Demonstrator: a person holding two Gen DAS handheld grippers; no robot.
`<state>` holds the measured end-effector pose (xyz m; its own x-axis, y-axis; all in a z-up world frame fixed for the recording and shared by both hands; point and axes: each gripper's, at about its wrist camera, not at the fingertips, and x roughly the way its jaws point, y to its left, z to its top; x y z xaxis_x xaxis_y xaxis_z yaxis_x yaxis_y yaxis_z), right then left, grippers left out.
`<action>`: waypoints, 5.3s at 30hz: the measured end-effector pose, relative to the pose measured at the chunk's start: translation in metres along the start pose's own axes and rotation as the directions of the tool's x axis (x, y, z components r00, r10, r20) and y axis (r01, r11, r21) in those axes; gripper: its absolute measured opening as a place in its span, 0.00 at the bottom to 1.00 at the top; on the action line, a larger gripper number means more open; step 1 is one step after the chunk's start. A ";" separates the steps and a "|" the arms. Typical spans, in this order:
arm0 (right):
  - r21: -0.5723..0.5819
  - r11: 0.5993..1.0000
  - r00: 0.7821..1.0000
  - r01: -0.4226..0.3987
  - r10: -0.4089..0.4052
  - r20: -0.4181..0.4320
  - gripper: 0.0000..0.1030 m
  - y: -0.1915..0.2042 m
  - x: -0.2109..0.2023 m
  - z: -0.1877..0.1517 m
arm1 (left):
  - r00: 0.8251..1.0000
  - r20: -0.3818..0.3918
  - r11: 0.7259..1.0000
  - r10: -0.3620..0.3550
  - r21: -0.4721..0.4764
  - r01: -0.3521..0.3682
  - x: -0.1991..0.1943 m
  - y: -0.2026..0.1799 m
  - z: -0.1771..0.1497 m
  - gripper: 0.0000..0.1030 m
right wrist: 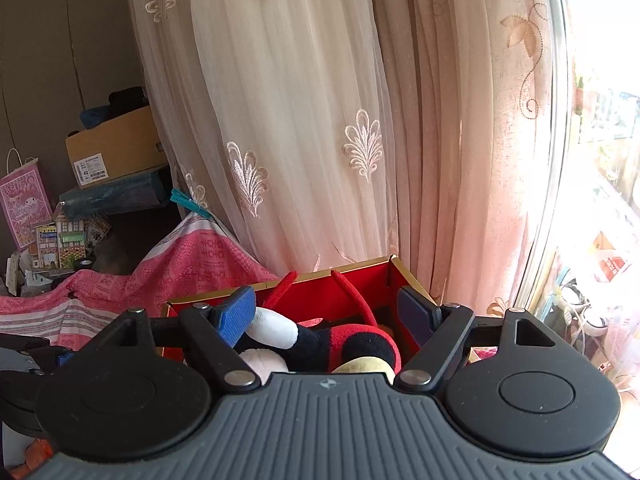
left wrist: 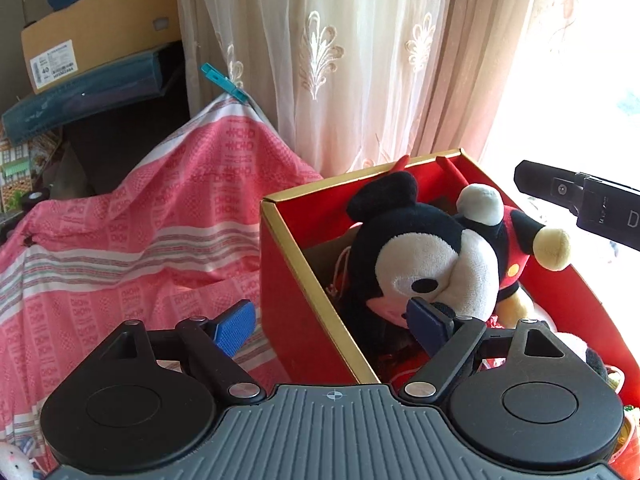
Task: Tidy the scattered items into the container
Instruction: 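Lower the Mickey plush into the box and open both grippers, then withdraw both grippers from the box toward the pink and blue toys, then close the left gripper on the white stem while the right gripper grasps the pink bendy toy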
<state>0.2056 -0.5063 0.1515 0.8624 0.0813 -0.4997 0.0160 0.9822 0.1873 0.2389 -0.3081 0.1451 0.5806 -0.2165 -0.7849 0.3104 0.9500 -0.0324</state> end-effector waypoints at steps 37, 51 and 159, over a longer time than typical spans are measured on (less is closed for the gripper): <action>-0.032 0.974 0.962 -0.224 0.216 -0.165 0.83 0.165 -0.061 -0.109 | 0.987 -0.094 0.991 0.132 0.007 -0.132 -0.057 0.148 -0.188 0.91; 0.034 0.975 0.896 -0.218 0.214 -0.388 0.83 0.197 -0.048 -0.216 | 0.957 -0.231 0.985 0.174 0.023 -0.173 -0.047 0.182 -0.297 0.91; 0.092 0.971 0.676 -0.219 0.219 -0.703 0.25 0.215 -0.017 -0.349 | 0.931 -0.364 0.972 -0.022 -0.227 -0.065 -0.017 0.233 -0.375 0.19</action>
<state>0.0178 -0.2376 -0.0951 0.2310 0.3895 -0.8916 -0.1267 0.9206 0.3693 0.0188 0.0009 -0.0811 0.2593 -0.1410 -0.9555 0.0933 0.9883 -0.1205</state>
